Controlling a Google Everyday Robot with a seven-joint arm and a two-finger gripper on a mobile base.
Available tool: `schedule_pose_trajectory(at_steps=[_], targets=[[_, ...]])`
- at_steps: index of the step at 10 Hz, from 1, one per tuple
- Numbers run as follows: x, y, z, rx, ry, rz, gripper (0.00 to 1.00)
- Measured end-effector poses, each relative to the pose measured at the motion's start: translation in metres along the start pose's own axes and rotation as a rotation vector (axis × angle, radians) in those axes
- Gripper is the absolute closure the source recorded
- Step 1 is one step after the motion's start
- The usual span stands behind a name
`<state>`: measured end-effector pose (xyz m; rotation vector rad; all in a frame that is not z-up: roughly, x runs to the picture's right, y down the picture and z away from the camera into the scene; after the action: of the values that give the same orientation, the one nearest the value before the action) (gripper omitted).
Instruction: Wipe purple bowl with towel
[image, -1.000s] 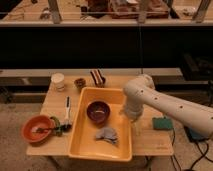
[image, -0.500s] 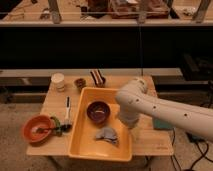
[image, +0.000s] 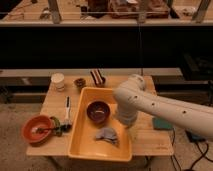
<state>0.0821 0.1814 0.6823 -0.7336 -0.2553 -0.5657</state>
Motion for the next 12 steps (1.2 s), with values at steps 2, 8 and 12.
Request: schedule_pose_trajectory(at_steps=[2, 8, 12], targets=[[-0.017, -0.008, 0.002, 0.0, -0.007, -0.028, 0.2], [-0.003, -0.029, 0.032, 0.183, -0.123, 0.116, 0.2], [-0.02, -0.043, 0.034, 0.192, -0.096, 0.205, 0.2]])
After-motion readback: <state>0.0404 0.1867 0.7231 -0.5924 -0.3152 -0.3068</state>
